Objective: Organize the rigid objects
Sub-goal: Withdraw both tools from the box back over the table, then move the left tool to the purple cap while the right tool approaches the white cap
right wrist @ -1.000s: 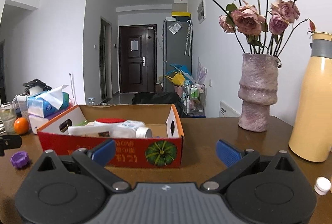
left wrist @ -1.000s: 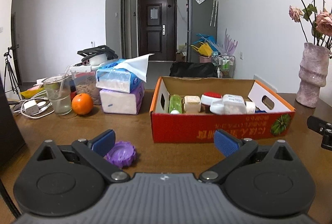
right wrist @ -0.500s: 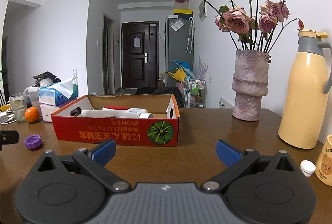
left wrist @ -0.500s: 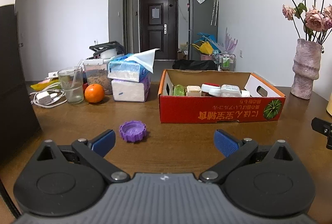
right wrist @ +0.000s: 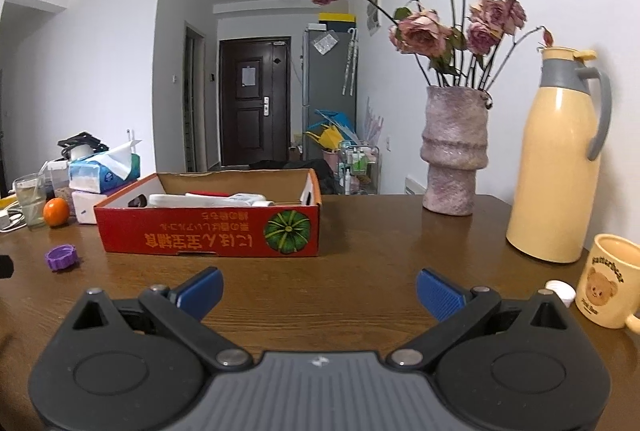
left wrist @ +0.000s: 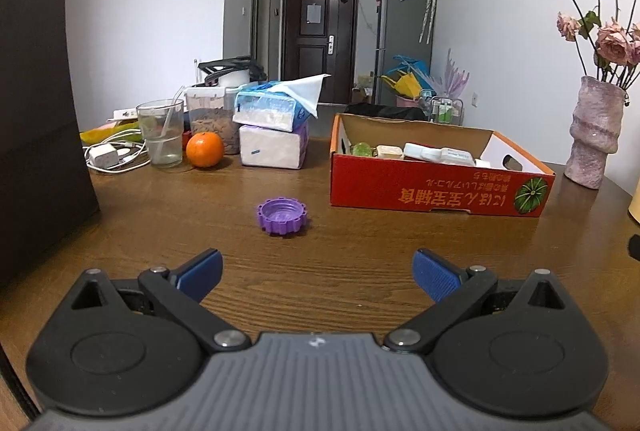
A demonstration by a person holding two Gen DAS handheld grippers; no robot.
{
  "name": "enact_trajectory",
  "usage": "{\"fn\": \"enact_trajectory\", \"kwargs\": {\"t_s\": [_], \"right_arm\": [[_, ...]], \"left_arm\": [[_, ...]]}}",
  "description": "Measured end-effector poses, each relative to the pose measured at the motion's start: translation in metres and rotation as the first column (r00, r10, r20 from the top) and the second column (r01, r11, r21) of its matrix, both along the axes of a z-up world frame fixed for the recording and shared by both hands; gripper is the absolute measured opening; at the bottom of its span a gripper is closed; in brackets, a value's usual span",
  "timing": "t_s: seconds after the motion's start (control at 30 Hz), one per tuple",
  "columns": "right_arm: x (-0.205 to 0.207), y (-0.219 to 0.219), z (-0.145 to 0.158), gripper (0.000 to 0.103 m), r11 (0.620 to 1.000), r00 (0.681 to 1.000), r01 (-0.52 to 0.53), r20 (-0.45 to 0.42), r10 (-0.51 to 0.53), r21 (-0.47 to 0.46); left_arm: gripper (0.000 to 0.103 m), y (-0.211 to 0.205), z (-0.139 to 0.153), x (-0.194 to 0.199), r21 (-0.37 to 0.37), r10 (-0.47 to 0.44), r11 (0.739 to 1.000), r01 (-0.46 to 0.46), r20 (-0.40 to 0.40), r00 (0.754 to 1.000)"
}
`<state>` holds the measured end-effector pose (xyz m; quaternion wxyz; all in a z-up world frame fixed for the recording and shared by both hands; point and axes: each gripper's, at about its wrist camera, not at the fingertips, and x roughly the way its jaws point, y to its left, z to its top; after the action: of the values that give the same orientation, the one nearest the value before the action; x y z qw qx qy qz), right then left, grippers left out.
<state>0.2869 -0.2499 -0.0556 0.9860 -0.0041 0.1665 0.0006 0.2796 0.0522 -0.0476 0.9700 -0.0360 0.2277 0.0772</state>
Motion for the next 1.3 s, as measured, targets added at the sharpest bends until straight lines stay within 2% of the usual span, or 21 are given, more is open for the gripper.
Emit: {"fn": "enact_trajectory", "kwargs": {"t_s": [0.17, 0.33, 0.7, 0.87, 1.3], "right_arm": [[0.003, -0.016, 0.0, 0.103, 0.999, 0.999, 0.042, -0.014, -0.042, 0.007], [0.015, -0.049, -0.005, 0.103, 0.99, 0.989, 0.138, -0.049, -0.138, -0.003], [0.052, -0.135, -0.023, 0.103, 0.926, 0.916, 0.376, -0.14, -0.376, -0.028], [0.06, -0.151, -0.029, 0.103, 0.913, 0.9, 0.408, -0.158, -0.405, -0.015], [0.071, -0.152, -0.034, 0.103, 0.91, 0.895, 0.412, -0.171, -0.412, -0.038]], "left_arm": [[0.103, 0.004, -0.003, 0.003, -0.013, 0.002, 1.0, -0.002, -0.015, 1.0], [0.103, 0.004, -0.004, 0.006, -0.019, 0.001, 1.0, -0.002, -0.022, 1.0], [0.103, 0.011, -0.011, 0.024, -0.027, 0.022, 0.999, -0.024, -0.059, 0.998], [0.103, 0.017, -0.016, 0.039, -0.038, 0.023, 0.999, -0.027, -0.087, 0.996], [0.103, 0.044, -0.029, 0.099, -0.064, 0.09, 0.993, -0.102, -0.159, 0.983]]}}
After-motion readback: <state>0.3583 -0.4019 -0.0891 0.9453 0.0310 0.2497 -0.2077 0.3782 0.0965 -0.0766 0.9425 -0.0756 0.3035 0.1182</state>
